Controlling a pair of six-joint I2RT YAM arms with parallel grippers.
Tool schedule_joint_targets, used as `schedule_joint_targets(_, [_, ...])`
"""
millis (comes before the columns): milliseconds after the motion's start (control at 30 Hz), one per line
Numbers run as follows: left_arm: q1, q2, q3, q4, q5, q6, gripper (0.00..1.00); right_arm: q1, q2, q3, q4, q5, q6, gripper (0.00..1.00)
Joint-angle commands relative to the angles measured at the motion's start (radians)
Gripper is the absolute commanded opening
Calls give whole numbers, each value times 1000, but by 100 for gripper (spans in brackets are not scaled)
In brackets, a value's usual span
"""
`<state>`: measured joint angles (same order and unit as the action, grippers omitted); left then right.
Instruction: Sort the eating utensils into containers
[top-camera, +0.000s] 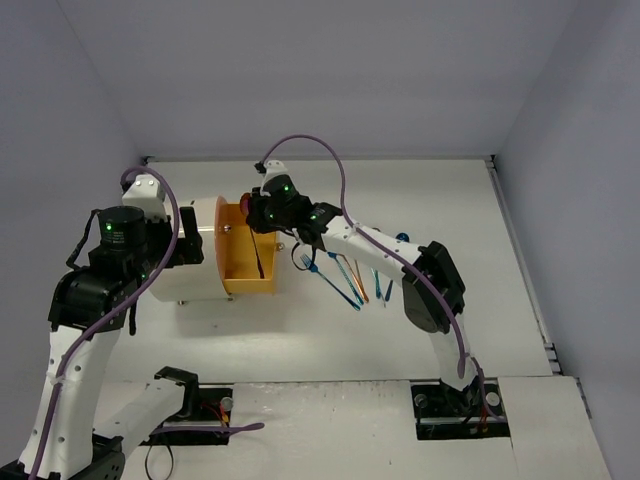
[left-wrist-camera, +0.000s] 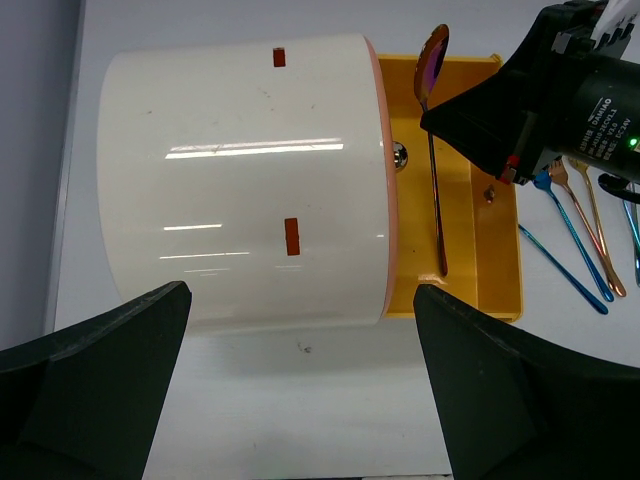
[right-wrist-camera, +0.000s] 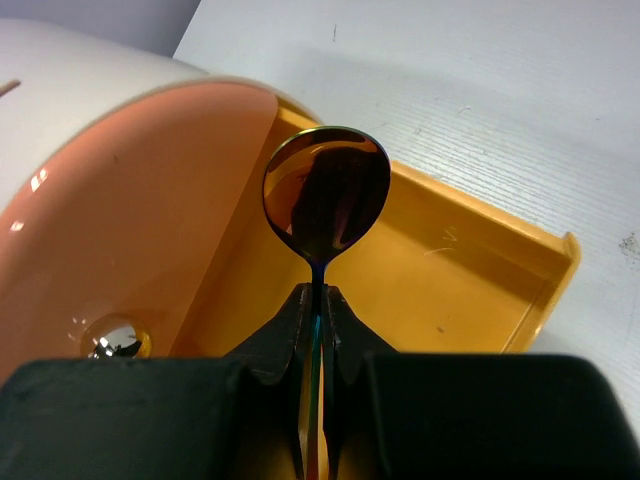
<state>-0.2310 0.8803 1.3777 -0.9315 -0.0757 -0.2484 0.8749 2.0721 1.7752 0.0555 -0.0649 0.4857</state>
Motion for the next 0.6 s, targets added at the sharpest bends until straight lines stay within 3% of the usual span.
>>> schedule_joint_targets(0, [-7, 8, 6, 63, -7, -13, 93, 25, -54, 57, 29, -40, -91, 0])
schedule_joint_targets(167, [-6, 9, 3, 63, -9, -11, 93, 32, -37, 86, -19, -39, -134, 3])
schedule_joint_targets(367, [-5, 8, 6, 63, -22, -6, 93, 39, -42, 101, -38, -25, -167, 30])
schedule_joint_targets(567, [-5, 15, 9, 66, -26, -7, 93, 39, -120, 94, -52, 86, -236, 36])
